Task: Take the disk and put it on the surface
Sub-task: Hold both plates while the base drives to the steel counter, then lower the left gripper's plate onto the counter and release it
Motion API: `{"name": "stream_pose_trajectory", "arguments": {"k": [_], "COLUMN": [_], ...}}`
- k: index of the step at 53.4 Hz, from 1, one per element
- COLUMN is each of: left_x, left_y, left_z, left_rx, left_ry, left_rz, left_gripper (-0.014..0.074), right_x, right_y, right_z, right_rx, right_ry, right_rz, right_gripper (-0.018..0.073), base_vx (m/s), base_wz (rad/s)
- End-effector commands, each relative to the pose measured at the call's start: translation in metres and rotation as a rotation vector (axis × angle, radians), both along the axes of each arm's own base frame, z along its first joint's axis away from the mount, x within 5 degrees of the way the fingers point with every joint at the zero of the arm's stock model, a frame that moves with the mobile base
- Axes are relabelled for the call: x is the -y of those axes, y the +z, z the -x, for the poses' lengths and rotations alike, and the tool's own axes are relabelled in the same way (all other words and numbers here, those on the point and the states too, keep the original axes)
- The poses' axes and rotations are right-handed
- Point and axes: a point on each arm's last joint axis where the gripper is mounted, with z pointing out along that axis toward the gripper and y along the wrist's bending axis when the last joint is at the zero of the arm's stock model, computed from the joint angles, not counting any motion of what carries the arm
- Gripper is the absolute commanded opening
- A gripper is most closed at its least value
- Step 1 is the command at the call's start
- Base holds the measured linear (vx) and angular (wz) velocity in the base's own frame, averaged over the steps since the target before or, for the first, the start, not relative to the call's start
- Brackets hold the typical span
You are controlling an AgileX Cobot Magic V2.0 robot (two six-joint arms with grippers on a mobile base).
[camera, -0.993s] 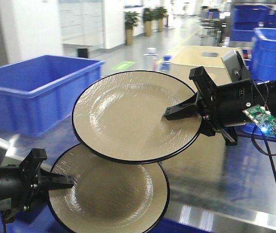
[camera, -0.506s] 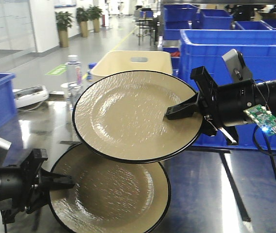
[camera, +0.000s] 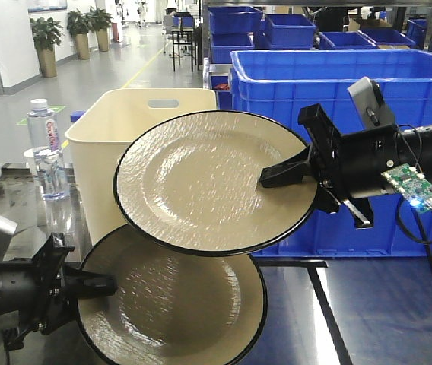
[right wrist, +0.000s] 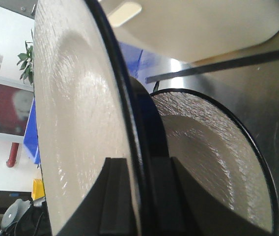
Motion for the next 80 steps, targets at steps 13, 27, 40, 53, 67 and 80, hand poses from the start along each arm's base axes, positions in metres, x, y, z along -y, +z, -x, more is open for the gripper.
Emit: {"name": "stream_pose_trajectory", "arguments": {"k": [13,27,40,53,67,80], "left_x": [0.004,0.004,0.004,0.0039,0.005,0.0061], "left_y": [0.0301,0.0301,0.0302,0.0301,0.0302,0.0305], "left_z": [0.0046,0.0046,0.0045,0.0045,0.0059,0.0071], "left_rx": [0.059,0.059,0.059,0.059,0.055,0.051], "left_ry": [0.01,0.01,0.011,0.011,-0.008,-0.023], "left_rz": [0.133,0.133,0.135,0.134,0.137,0.144], "left_gripper": [0.0001,0.0001,0.0001,0.0001,0.0001,0.0001], "right_x": [-0.0001,-0.0001,-0.0003,-0.0006,-0.0006,0.0002], "right_y": [0.0376,0.0376,0.0382,0.0389,0.039,0.0377], "right_z": [0.0124,0.0124,0.0124,0.0125,0.0125,0.0118], "right_rx": [0.101,0.101,0.1,0.099,0.099,0.105], "right_ry": [-0.03,-0.03,-0.03,-0.03,-0.03,-0.037], "right_rz": [-0.127,-0.127,-0.135,-0.144,-0.146,-0.126], "right_gripper": [-0.0008,-0.0008,-0.0008,-0.0008,-0.0008,-0.0008], "base_vx": [0.12,0.05,0.01,0.0,0.0,0.0], "base_wz": [-0.03,-0.01,-0.01,0.0,0.0,0.0]}}
